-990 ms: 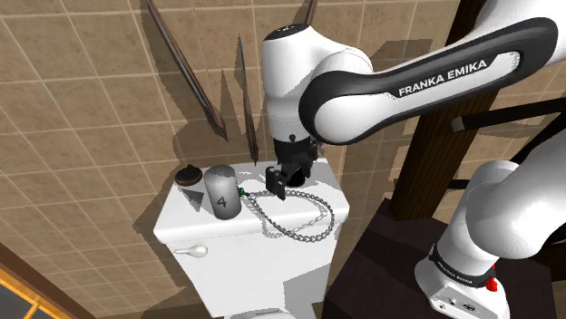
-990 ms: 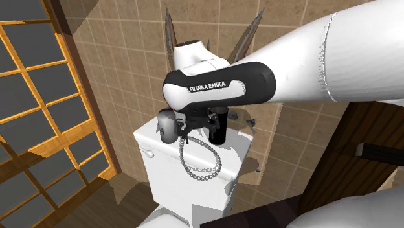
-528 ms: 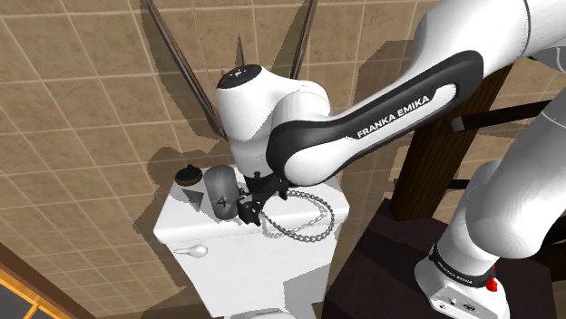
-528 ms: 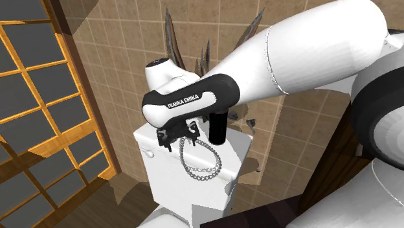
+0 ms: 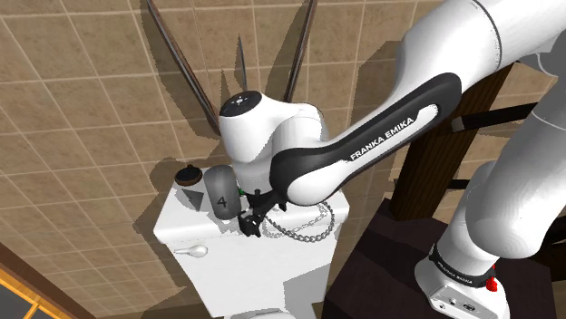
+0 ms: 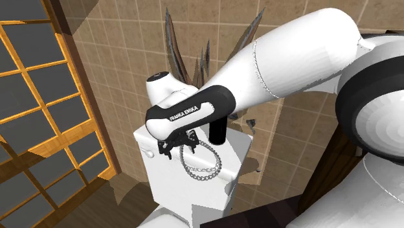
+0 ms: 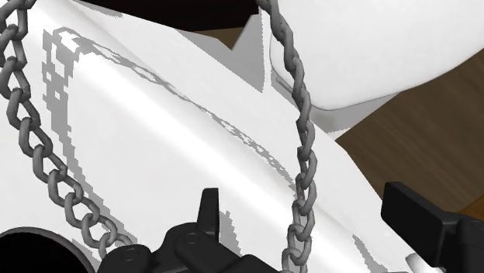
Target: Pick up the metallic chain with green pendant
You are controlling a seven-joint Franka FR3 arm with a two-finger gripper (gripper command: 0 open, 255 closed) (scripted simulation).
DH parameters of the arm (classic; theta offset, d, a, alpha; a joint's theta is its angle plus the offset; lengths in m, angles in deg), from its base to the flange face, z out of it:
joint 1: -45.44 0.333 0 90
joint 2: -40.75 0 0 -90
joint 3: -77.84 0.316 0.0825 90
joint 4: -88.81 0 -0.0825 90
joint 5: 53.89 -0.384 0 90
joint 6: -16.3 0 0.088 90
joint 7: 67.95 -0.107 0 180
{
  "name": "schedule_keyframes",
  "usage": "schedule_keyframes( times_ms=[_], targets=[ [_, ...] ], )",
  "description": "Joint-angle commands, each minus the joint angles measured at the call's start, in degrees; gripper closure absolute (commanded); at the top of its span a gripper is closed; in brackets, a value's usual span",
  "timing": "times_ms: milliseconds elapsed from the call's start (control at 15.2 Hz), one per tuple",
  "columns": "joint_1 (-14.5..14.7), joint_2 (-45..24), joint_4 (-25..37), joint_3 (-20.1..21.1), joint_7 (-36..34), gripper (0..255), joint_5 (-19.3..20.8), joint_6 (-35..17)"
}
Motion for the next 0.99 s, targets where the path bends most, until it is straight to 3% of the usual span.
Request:
schedule_keyframes(
  times_ms=[0,594,924],
  targets=[
    [0.0,-0.1,-0.3,0.0,-0.1,255,0.1,-0.4],
    [0.0,-0.2,-0.1,0.0,-0.2,255,0.2,-0.3],
    [0.1,1.8,2.0,-0.4,1.3,255,-1.3,3.3]
  ],
)
